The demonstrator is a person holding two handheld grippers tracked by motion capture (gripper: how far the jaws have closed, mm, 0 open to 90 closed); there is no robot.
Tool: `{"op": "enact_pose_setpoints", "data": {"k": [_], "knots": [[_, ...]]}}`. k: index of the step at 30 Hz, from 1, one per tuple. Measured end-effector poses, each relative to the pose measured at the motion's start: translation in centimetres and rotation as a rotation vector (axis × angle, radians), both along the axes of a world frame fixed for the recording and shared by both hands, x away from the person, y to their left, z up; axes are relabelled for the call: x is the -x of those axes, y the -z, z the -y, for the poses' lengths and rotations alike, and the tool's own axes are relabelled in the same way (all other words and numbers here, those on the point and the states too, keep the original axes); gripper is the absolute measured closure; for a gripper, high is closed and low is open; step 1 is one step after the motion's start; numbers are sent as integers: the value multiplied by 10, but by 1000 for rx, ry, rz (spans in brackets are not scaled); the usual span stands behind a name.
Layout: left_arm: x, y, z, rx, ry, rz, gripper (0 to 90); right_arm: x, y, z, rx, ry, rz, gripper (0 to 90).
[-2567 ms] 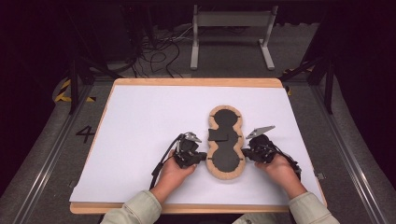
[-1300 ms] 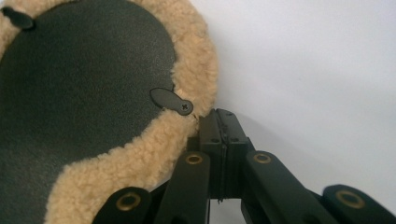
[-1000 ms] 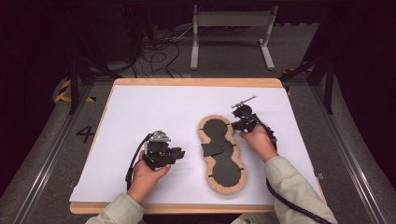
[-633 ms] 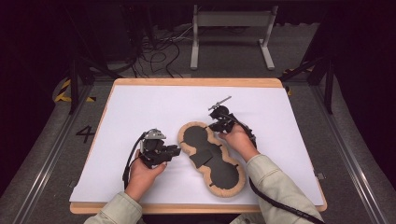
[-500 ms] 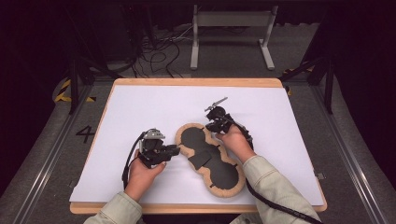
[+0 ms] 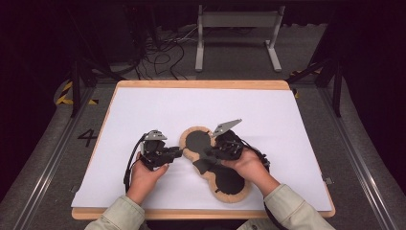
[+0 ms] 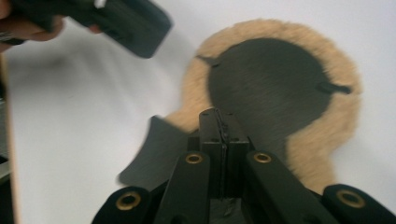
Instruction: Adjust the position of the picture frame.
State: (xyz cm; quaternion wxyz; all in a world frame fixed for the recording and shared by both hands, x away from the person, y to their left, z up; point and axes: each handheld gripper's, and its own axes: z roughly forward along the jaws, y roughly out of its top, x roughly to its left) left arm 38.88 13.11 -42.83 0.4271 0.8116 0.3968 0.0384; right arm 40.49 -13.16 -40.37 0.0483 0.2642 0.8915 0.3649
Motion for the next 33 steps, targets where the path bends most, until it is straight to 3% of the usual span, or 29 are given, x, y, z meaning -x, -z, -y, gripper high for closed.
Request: {"op": "enact_pose_setpoints", "data": {"k": [5, 15, 18, 23, 33], "knots": [[0, 0, 0, 6, 3, -1, 746, 25, 6, 0, -28, -57, -24, 900], [-1, 0, 1, 4, 6, -1, 747, 44, 15, -6, 21, -129, -44, 900], [-1, 0, 1, 3, 5, -1, 749, 54, 20, -13, 51, -192, -58, 900], [-1, -1, 0, 6, 6, 0, 762, 61, 30, -19, 107, -218, -77, 900], [-2, -2, -1, 6, -6, 6, 747, 67, 31, -19, 219, -232, -33, 900]]}}
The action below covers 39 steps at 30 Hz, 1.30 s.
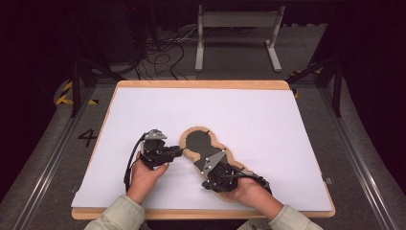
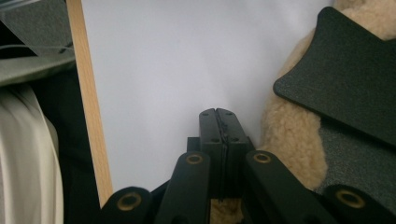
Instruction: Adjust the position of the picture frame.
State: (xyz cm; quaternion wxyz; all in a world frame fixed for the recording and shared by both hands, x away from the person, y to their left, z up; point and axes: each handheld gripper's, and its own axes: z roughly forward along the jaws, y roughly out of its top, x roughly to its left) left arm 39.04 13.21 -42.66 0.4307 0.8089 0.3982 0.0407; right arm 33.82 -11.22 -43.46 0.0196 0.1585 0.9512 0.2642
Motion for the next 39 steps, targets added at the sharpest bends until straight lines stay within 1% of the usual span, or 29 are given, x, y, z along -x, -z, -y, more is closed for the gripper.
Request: {"op": "enact_pose_setpoints", "data": {"k": [1, 3, 5, 7, 8, 9, 10, 12, 13, 14, 18, 20, 21, 22, 24, 26, 27, 28, 31, 32, 33, 35, 36, 37, 38, 39], "knots": [[0, 0, 0, 2, 0, -1, 746, -1, 0, 2, 3, -2, -2, 900], [-1, 0, -1, 6, -5, -2, 746, -2, -1, 10, 1, 14, -17, 900], [-2, 0, -1, 7, -5, -5, 746, -3, -2, 20, 10, 31, -13, 900], [-4, 1, 0, 5, -6, -5, 747, -5, -2, 32, 14, 63, -6, 900], [-4, 1, 0, 5, -6, -5, 747, -5, -2, 32, 14, 63, -6, 900], [-4, 0, 1, 9, -5, -6, 747, -7, -3, 44, 22, 99, 3, 900], [-4, 0, 1, 9, -5, -6, 748, -7, -3, 44, 22, 99, 3, 900], [-5, 1, 3, 3, -3, -6, 748, -9, -3, 54, 31, 127, 13, 900], [-5, 1, 4, 4, -1, -7, 748, -11, -4, 63, 31, 153, 15, 900], [-6, 1, 4, 3, 0, -8, 748, -11, -4, 63, 31, 153, 15, 900], [-6, 1, 5, 2, 4, -6, 748, -16, -4, 77, 40, 195, 30, 900], [-7, 1, 4, 5, 2, -6, 748, -18, -5, 81, 41, 205, 29, 900], [-6, 1, 4, 12, 0, -18, 748, -20, -5, 84, 44, 214, 33, 900], [-7, 1, 3, 7, 1, -7, 748, -21, -5, 86, 47, 219, 39, 900], [-7, 1, 3, 7, -3, -7, 748, -24, -5, 92, 56, 235, 51, 900], [-7, 1, 3, 6, 0, -10, 748, -27, -6, 100, 60, 267, 61, 900], [-7, 1, 3, 6, 0, -10, 748, -27, -6, 100, 60, 267, 61, 900], [-6, 1, 4, 9, -1, -17, 748, -28, -6, 102, 61, 277, 68, 900], [-7, 1, 4, 2, 2, -7, 750, -30, -8, 111, 80, 320, 102, 900], [-7, 2, 5, 2, 1, -9, 751, -29, -8, 113, 94, 336, 117, 900], [-7, 2, 5, 2, 1, -9, 750, -29, -8, 113, 94, 336, 117, 900], [-7, 2, 4, 2, 3, -9, 750, -28, -12, 116, 64, 346, 85, 900], [-7, 2, 4, 3, 1, -9, 751, -27, -16, 120, 40, 351, 82, 900], [-7, 2, 4, 5, -2, -9, 751, -27, -23, 126, 5, 364, 85, 900], [-8, 2, 4, 6, -2, -9, 751, -28, -33, 138, -29, 410, 108, 900], [-8, 2, 4, 4, -3, -8, 751, -28, -33, 138, -29, 410, 108, 900]]}}
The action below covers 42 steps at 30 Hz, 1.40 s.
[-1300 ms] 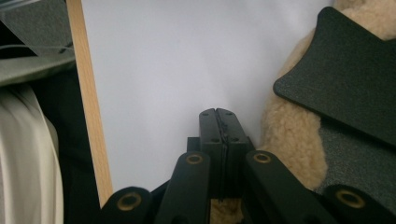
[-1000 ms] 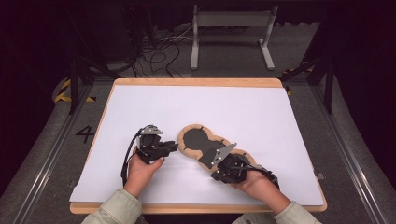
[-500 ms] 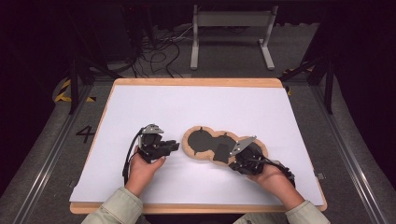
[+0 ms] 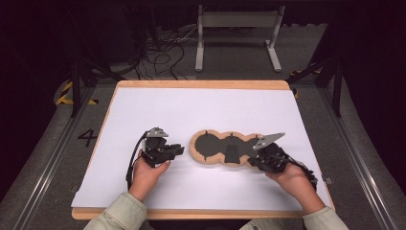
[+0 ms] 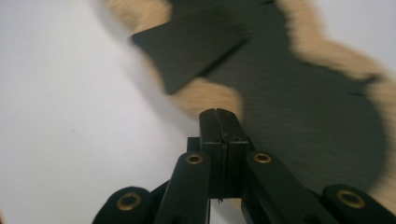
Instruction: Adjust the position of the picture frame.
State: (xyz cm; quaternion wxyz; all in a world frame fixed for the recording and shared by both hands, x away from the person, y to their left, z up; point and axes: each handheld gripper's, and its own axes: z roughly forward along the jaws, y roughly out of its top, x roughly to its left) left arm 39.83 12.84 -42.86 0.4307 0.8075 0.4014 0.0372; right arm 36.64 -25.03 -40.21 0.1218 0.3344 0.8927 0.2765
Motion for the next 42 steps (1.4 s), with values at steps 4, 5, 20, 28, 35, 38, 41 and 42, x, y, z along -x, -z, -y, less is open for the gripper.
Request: {"op": "enact_pose_setpoints", "data": {"k": [4, 5, 20, 28, 35, 38, 41, 42], "knots": [[0, 0, 0, -1, -1, -8, 750, -6, -10, 33, 21, 176, 69, 900], [-1, 0, 0, -1, -3, -5, 751, -8, -10, 41, 16, 215, 75, 900], [-2, 2, -1, -4, -8, -8, 749, -32, 25, 66, 61, 420, -37, 900], [-3, 1, -4, -1, -21, -7, 748, -46, 28, 35, 36, 359, -14, 900], [-3, 1, -10, -18, -38, 8, 731, -49, 26, 18, 126, 247, 128, 900], [-3, 0, -12, -28, -41, 23, 714, -45, 18, 21, 56, 251, 118, 893], [0, -4, -13, -62, -39, 70, 690, -38, 9, 20, 36, 228, 144, 889], [1, -5, -14, -67, -38, 79, 685, -36, 7, 19, 22, 213, 143, 888]]}}
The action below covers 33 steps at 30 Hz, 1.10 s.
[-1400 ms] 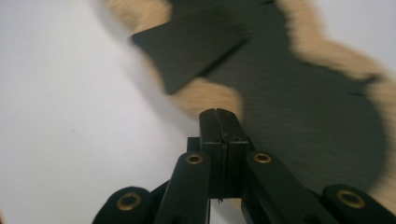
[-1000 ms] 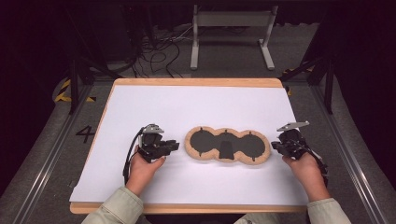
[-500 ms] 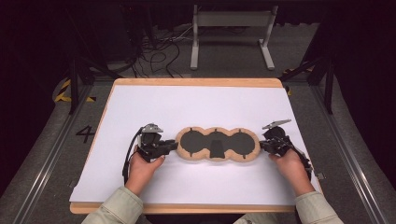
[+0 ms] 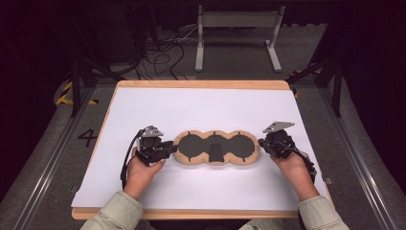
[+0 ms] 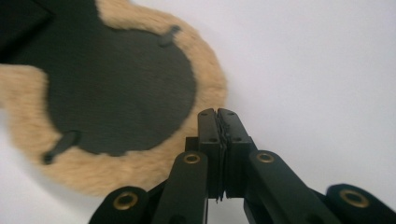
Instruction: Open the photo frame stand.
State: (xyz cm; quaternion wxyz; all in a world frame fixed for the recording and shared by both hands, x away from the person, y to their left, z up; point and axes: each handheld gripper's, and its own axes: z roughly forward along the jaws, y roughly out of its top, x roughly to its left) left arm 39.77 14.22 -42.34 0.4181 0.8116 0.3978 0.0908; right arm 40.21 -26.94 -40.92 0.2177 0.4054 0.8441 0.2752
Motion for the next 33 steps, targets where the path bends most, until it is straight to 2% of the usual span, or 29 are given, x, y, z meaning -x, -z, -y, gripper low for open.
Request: {"op": "enact_pose_setpoints", "data": {"k": [5, 10, 14, 20, 27, 33], "knots": [[-1, 0, -3, 10, -1, -9, 660, 10, -10, -10, -49, -63, 10, 872], [-1, -1, -4, 18, 2, 0, 642, 17, -17, -20, -101, -119, 12, 861], [0, -2, -4, 25, 9, 7, 637, 22, -19, -29, -124, -163, 6, 854], [0, -3, -4, 48, 17, 16, 637, 29, -21, -42, -199, -257, -1, 850], [0, -2, -3, 52, 36, 20, 629, 32, -14, -55, -225, -310, -23, 855], [2, -3, -2, 58, 46, 34, 615, 33, -2, -67, -209, -360, -39, 863]]}}
